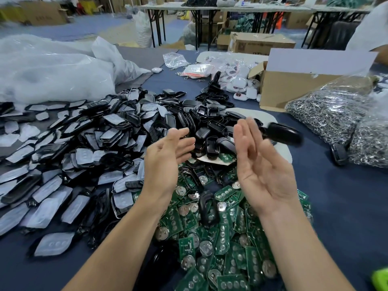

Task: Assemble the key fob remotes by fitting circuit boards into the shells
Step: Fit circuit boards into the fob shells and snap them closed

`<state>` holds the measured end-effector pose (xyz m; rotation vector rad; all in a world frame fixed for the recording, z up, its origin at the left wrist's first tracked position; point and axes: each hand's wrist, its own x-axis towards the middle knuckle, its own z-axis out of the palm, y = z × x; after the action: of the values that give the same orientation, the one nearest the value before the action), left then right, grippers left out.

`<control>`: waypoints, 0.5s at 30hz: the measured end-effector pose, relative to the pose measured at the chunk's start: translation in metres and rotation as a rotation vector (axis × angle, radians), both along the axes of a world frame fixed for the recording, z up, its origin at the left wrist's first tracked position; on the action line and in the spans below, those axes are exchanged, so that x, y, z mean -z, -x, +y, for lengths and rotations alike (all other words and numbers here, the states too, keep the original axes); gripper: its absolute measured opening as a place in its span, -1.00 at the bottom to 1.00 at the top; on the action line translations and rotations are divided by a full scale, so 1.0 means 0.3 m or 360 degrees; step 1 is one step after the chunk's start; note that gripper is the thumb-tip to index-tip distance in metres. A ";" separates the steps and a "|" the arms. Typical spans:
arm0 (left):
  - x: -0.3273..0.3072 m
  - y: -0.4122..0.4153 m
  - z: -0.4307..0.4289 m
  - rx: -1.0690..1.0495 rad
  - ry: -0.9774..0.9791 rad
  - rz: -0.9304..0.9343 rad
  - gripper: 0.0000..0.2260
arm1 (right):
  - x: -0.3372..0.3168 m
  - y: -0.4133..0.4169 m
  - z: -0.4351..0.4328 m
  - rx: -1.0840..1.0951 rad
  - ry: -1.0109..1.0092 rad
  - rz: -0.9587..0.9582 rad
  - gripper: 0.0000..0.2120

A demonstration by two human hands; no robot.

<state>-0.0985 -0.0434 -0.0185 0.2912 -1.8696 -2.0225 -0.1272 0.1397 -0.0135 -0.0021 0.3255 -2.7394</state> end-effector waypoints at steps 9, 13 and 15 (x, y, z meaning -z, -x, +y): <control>0.018 0.005 -0.006 -0.0386 0.0470 -0.0015 -0.82 | 0.039 0.024 -0.081 0.0695 -0.2894 0.1015 -0.49; 0.018 -0.001 0.000 -0.0393 0.0709 -0.0065 -0.79 | 0.069 0.056 -0.106 0.0173 -0.3325 0.1324 -0.47; 0.022 0.002 -0.001 -0.0399 0.0801 -0.0071 -0.83 | 0.078 0.062 -0.105 0.0271 -0.3445 0.1363 -0.59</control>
<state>-0.0991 -0.0438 -0.0252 0.4058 -2.1659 -1.3407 -0.1460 0.1081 -0.0370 -0.5096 3.0127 -0.9500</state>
